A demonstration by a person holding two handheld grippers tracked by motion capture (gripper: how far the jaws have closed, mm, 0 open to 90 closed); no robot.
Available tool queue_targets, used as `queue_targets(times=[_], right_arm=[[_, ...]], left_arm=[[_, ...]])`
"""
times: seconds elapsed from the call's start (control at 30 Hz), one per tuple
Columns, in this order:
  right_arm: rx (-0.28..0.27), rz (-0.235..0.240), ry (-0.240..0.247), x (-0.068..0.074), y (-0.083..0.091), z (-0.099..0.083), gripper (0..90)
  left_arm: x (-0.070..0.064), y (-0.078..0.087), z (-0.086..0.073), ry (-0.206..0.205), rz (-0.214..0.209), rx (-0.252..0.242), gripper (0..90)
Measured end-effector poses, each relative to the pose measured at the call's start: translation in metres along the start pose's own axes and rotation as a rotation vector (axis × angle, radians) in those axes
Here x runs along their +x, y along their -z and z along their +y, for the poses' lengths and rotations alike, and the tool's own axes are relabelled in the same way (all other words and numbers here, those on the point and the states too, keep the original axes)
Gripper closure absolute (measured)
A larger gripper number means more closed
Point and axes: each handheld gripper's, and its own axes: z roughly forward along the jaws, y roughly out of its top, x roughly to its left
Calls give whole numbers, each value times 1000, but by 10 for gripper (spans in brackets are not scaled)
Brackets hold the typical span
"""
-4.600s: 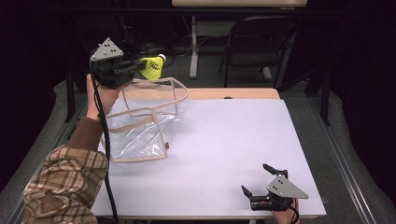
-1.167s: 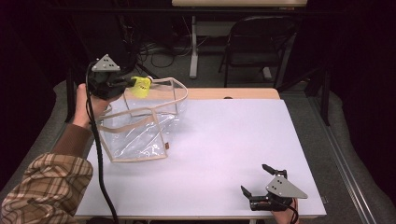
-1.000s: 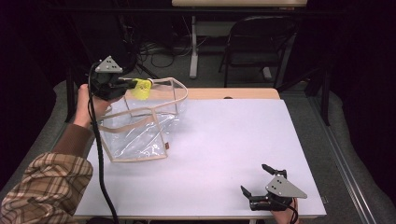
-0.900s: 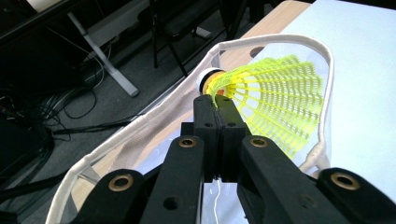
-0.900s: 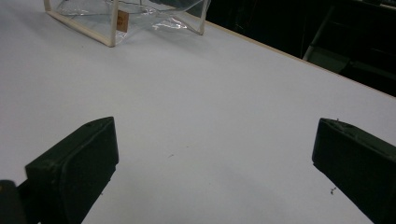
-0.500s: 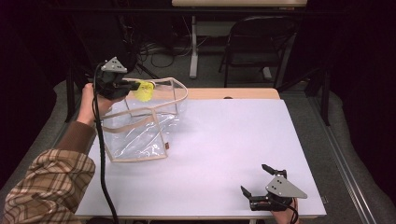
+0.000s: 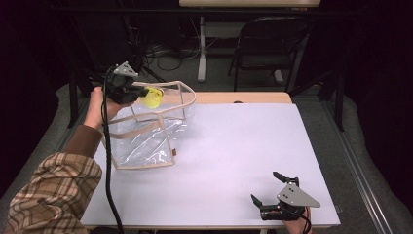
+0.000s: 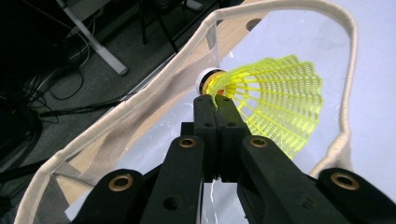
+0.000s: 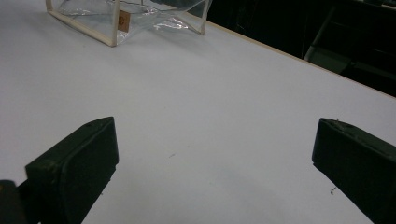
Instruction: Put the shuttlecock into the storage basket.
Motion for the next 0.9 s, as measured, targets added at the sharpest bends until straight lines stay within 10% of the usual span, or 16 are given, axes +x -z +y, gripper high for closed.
queue_targets(times=[0.9], right_arm=[[0,0,-1,0,-1,0,1]], left_arm=[[-4,-26,6,-27,28,143,897]])
